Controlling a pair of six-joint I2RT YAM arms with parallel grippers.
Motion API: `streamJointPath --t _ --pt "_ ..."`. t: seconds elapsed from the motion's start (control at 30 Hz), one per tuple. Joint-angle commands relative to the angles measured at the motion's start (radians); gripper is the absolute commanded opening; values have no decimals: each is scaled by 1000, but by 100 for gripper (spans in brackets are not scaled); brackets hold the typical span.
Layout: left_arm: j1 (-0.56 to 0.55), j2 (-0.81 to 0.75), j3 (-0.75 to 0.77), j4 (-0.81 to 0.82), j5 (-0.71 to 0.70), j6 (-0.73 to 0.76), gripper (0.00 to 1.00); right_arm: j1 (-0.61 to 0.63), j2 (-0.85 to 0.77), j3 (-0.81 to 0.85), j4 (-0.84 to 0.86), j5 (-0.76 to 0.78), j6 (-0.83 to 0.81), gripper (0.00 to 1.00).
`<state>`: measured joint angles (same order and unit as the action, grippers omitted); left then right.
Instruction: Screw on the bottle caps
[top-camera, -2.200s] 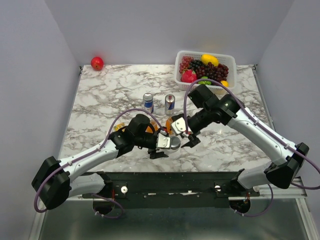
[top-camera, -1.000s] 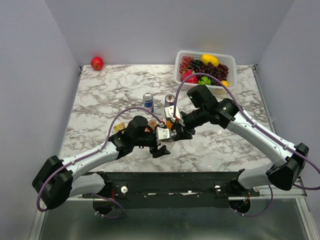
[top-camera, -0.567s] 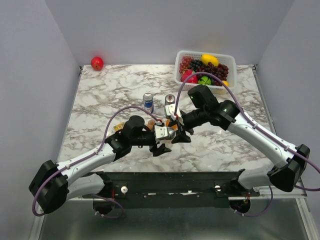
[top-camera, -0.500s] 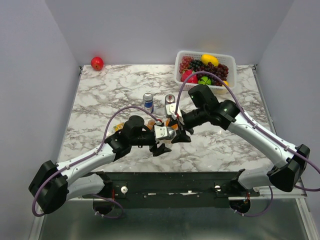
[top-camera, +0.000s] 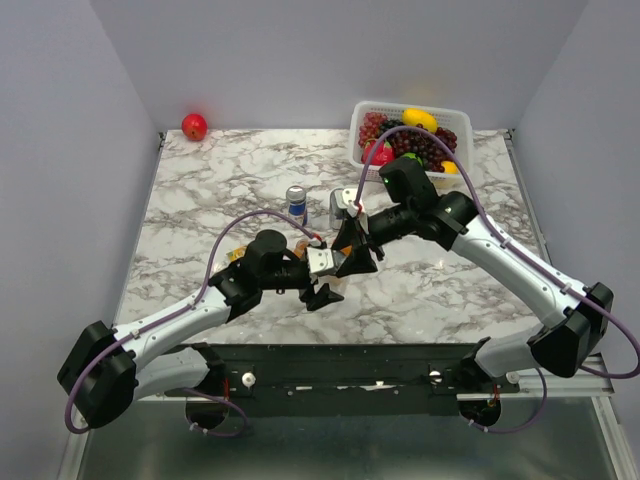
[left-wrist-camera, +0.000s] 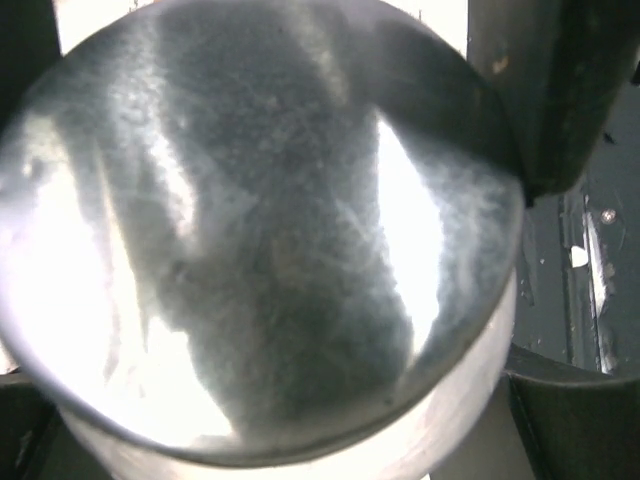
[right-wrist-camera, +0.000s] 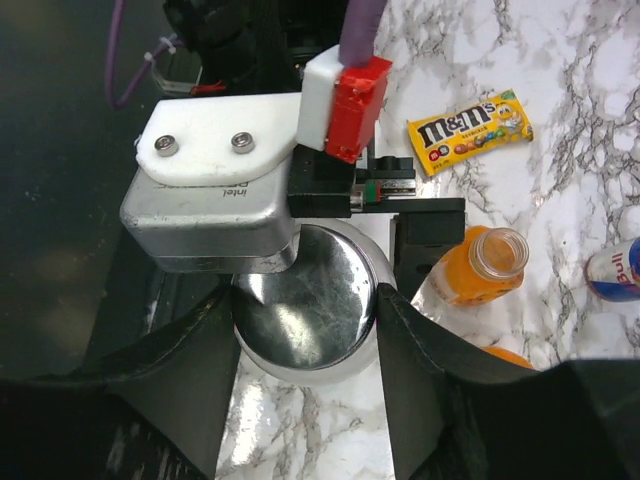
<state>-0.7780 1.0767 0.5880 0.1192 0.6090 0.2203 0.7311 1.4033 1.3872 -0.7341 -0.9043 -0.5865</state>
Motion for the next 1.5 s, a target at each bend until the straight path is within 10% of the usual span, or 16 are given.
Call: streamJointPath --t 0.0,0.57,0.8,1.23,1.47 --pt "2 -6 -4 108 -6 -56 0 -4 17 -28 99 -10 137 48" --pt "2 -3 29 145 -183 -226 0 -4 -21 -105 187 180 310 33" --pt "5 -26 36 39 -198 -147 98 -53 -73 -76 92 188 222 26" --pt "31 -69 70 -220 -236 -7 99 -324 -72 59 1 197 149 24" --pt "202 78 401 -394 -236 17 99 -512 32 -60 280 205 158 24"
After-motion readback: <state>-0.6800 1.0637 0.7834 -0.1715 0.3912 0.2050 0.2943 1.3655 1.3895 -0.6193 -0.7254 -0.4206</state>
